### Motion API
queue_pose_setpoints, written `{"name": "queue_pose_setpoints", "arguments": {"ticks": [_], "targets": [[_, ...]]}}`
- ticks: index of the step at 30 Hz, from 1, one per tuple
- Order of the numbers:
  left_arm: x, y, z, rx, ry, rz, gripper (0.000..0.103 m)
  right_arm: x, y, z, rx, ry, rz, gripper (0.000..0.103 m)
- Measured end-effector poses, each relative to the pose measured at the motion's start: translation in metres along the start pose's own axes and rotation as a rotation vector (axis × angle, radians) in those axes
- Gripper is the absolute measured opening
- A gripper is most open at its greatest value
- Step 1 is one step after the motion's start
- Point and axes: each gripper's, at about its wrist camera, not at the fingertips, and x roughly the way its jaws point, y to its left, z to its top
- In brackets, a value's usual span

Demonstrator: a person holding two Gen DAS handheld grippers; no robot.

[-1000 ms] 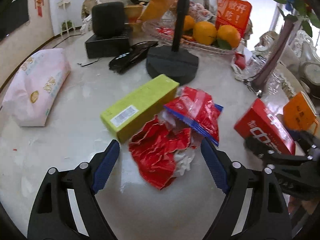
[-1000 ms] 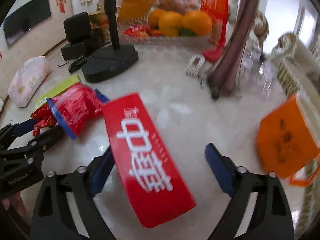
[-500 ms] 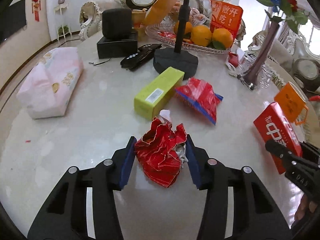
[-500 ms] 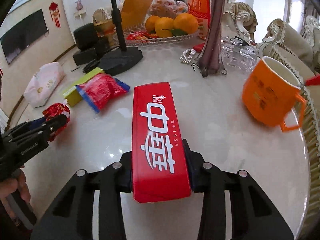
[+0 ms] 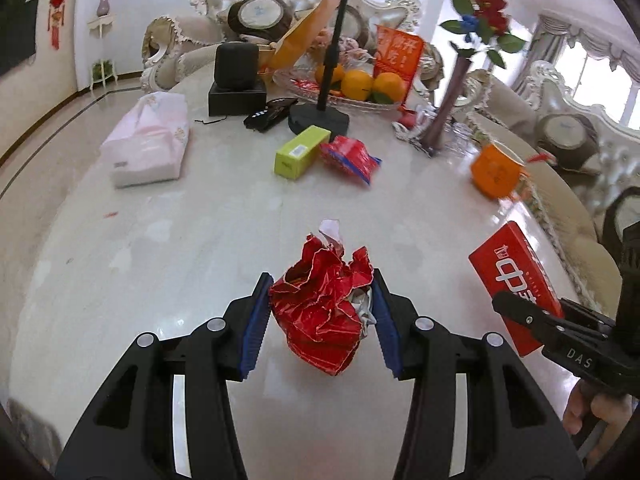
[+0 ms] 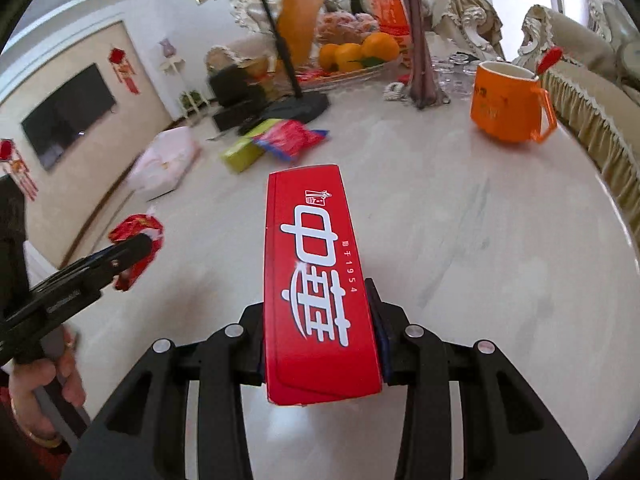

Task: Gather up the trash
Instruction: 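Carry the red wrapper and red box over the wastebasket, then open both grippers to drop the items into the wastebasket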

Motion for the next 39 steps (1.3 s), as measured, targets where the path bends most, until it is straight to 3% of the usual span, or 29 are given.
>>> {"name": "queue_pose_setpoints", "arguments": {"ticks": [6, 10, 15, 18, 21, 24, 28, 32, 35, 36, 37, 39], "targets": [[-0.078, -0.001, -0.061, 0.037, -0.052, -0.068, 0.047, -0.077, 0.033, -0.065, -0.011, -0.069, 0.105, 0.036], [-0.138, -0.006, -0.121, 0.069, -0.052, -0.136, 0.047, -0.128, 0.062, -0.12, -0.021, -0.093, 0.142, 0.036], [-0.197, -0.02, -0.199, 0.15, -0.048, -0.18, 0.047, -0.173, 0.093, -0.209, -0.002, -0.058, 0.201, 0.036], [-0.211, -0.025, -0.254, 0.17, 0.009, -0.21, 0.047, -0.174, 0.101, -0.257, 0.046, -0.001, 0.201, 0.036], [-0.196, -0.029, -0.295, 0.207, 0.082, -0.183, 0.048, -0.148, 0.098, -0.296, 0.101, 0.091, 0.113, 0.036], [-0.146, -0.026, -0.341, 0.19, 0.219, -0.175, 0.047, -0.103, 0.088, -0.32, 0.108, 0.178, -0.008, 0.036], [-0.082, -0.025, -0.379, 0.192, 0.324, -0.134, 0.047, -0.047, 0.072, -0.339, 0.101, 0.258, -0.117, 0.036], [-0.044, -0.024, -0.396, 0.188, 0.451, -0.11, 0.051, -0.019, 0.062, -0.35, 0.117, 0.301, -0.134, 0.037], [-0.04, -0.019, -0.401, 0.158, 0.467, -0.104, 0.069, -0.01, 0.061, -0.351, 0.122, 0.309, -0.114, 0.038], [-0.04, -0.018, -0.401, 0.157, 0.462, -0.096, 0.074, -0.006, 0.061, -0.35, 0.112, 0.319, -0.113, 0.045], [-0.039, -0.018, -0.401, 0.159, 0.459, -0.084, 0.077, -0.006, 0.063, -0.352, 0.103, 0.325, -0.115, 0.064], [-0.037, -0.019, -0.401, 0.16, 0.467, -0.068, 0.077, -0.007, 0.067, -0.358, 0.091, 0.314, -0.129, 0.075]]}}
